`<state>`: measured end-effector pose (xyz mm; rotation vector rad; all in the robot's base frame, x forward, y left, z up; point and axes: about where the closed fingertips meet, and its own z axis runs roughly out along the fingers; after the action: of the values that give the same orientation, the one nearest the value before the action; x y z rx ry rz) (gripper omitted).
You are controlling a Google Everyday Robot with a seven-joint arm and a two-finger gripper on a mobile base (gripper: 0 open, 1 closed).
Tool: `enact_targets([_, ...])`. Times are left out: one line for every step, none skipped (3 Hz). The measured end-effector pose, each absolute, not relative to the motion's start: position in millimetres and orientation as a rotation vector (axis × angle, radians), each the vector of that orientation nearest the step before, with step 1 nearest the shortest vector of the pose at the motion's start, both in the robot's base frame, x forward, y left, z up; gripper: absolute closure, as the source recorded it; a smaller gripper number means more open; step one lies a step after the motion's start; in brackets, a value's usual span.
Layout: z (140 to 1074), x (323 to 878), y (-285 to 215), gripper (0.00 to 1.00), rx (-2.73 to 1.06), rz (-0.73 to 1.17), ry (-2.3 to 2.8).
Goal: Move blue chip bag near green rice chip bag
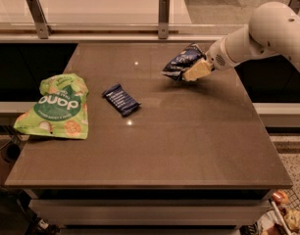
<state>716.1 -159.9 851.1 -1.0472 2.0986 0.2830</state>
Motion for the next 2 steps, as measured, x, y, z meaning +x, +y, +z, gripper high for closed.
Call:
enact_targets([863.5,696.4,-153.2,1.00,-1.073,0.284,2.057])
enact_targets([869.8,676.4,-141.4,1.00,-1.113,0.321,2.011])
